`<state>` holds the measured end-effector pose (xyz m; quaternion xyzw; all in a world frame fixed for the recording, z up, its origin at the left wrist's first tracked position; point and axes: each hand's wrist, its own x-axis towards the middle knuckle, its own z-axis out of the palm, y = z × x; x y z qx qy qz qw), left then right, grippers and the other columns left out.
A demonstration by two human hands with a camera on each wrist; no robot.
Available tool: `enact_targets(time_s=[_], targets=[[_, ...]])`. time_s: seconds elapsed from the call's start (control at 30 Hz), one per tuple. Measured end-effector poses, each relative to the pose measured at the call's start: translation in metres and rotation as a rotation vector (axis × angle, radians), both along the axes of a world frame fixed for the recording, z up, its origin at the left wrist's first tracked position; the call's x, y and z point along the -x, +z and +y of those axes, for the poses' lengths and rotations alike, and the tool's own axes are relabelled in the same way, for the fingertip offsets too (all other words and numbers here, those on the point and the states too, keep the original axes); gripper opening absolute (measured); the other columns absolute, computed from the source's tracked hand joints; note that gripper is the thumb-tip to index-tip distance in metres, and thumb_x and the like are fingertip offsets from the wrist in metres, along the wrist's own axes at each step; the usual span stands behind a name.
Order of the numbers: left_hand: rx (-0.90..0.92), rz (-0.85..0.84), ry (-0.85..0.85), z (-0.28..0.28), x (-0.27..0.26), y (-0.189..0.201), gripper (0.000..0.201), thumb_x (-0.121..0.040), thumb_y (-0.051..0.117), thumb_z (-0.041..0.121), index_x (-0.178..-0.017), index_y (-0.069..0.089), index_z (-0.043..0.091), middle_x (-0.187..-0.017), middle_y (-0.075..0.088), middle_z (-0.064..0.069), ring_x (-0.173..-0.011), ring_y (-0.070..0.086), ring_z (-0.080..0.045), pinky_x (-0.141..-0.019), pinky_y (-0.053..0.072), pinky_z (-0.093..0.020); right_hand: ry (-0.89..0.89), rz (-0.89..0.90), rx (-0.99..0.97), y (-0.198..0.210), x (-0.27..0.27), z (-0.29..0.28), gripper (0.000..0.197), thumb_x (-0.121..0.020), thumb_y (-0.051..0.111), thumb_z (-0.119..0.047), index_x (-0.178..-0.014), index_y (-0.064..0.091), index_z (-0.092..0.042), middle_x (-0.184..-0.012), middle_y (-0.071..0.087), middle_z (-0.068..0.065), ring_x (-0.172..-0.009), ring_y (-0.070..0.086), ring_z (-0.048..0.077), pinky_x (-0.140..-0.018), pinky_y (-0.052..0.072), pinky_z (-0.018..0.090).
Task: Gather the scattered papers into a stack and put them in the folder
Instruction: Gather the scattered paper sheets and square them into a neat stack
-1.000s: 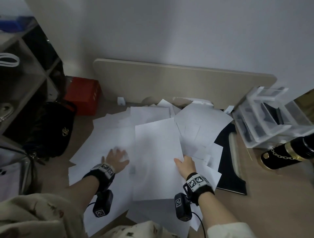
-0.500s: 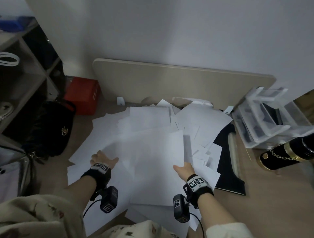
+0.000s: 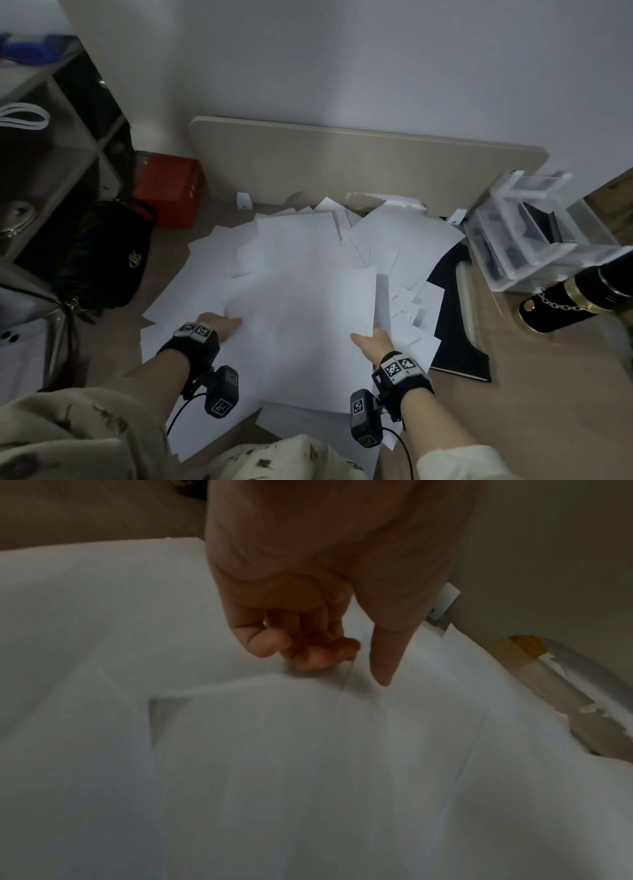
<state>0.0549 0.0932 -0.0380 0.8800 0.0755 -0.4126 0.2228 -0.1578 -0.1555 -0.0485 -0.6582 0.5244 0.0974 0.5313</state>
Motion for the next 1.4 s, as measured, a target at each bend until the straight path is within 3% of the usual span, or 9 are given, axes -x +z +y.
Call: enact_targets(time_s=[0.17,0.37,0.5,0.67,0.8,0.9,1.03,1.23,1.4], targets=[[0.004,-0.071,-0.109,-0.006,0.007,0.015,0.030,-0.089,0.060,0.031,-0.107,0.062,0.008,-0.108,0.062,-0.015,-0.095,0.063,-0.029,-0.093,0.051,-0.034,-0.092,-0.071,0.046,0.010,0.006,0.004,0.033,-0.083,0.059,-0.015,-0.114,0.060,-0.005,-0.107,0.066,0.009,-0.099,0.060,0.028,-0.087,0.046,0.030],[-0.165,0.056,-0.396,-0.011,0.015,0.029,0.017,-0.089,0.057,0.012,-0.075,0.063,0.006,-0.076,0.063,-0.007,-0.083,0.063,-0.025,-0.056,0.046,-0.021,-0.333,-0.140,0.022,0.014,0.006,0.000,0.027,-0.088,0.057,-0.015,-0.110,0.055,0.000,-0.100,0.059,0.012,-0.092,0.056,0.028,-0.081,0.047,0.035],[-0.363,0.157,-0.750,-0.020,0.019,0.048,0.028,-0.091,0.055,0.021,-0.108,0.071,0.005,-0.092,0.067,-0.005,-0.069,0.057,-0.018,-0.052,0.040,-0.018,-0.248,-0.098,-0.051,0.017,0.001,0.006,0.024,-0.089,0.057,-0.012,-0.108,0.055,0.003,-0.097,0.061,0.017,-0.092,0.060,0.032,-0.079,0.048,0.036],[-0.239,-0.244,-0.660,-0.037,-0.013,0.044,0.037,-0.094,0.045,0.029,-0.120,0.059,0.006,-0.127,0.058,-0.013,-0.116,0.056,-0.029,-0.091,0.045,-0.029,-0.066,-0.036,-0.140,0.022,-0.007,0.017,0.025,-0.090,0.054,-0.010,-0.110,0.060,0.005,-0.101,0.064,0.015,-0.107,0.061,0.035,-0.091,0.049,0.038],[-0.139,-0.311,-0.644,-0.047,-0.017,0.026,0.063,-0.094,0.049,0.044,-0.147,0.030,0.016,-0.152,0.031,-0.009,-0.138,0.032,-0.029,-0.112,0.028,-0.034,0.185,0.162,-0.253,0.034,-0.004,0.026,0.032,-0.094,0.050,-0.026,-0.110,0.057,0.001,-0.100,0.064,0.012,-0.096,0.065,0.032,-0.076,0.054,0.027],[-0.093,-0.228,-0.678,-0.056,-0.015,0.015,0.068,-0.093,0.051,0.044,-0.149,0.025,0.015,-0.153,0.029,-0.010,-0.139,0.032,-0.028,-0.113,0.028,-0.035,0.181,0.213,-0.357,0.029,0.000,0.025,0.038,-0.089,0.054,-0.034,-0.101,0.054,0.003,-0.080,0.072,0.020,-0.071,0.071,0.035,-0.077,0.058,0.047],[-0.052,-0.134,-0.632,-0.062,-0.013,0.013,0.060,-0.091,0.056,0.043,-0.141,0.036,0.015,-0.143,0.044,-0.009,-0.128,0.047,-0.027,-0.106,0.038,-0.036,0.162,0.179,-0.351,0.033,-0.003,0.022,0.035,-0.093,0.051,-0.032,-0.103,0.052,0.002,-0.064,0.067,0.011,-0.045,0.064,0.020,-0.052,0.055,0.026],[-0.085,-0.160,-0.605,-0.060,-0.011,0.022,0.055,-0.090,0.057,0.046,-0.129,0.049,0.008,-0.132,0.053,-0.011,-0.120,0.052,-0.026,-0.099,0.040,-0.032,0.180,0.110,-0.242,0.028,-0.003,0.020,0.022,-0.093,0.052,-0.027,-0.083,0.048,-0.008,-0.085,0.053,0.011,-0.060,0.058,0.019,-0.040,0.045,0.022],[-0.099,-0.064,-0.713,-0.057,0.002,0.023,0.051,-0.094,0.050,0.048,-0.118,0.058,0.004,-0.131,0.055,-0.014,-0.114,0.054,-0.026,-0.092,0.041,-0.027,0.213,-0.105,-0.057,0.020,-0.004,0.023,0.023,-0.092,0.057,-0.021,-0.105,0.060,-0.001,-0.103,0.066,0.013,-0.096,0.062,0.026,-0.084,0.047,0.030]])
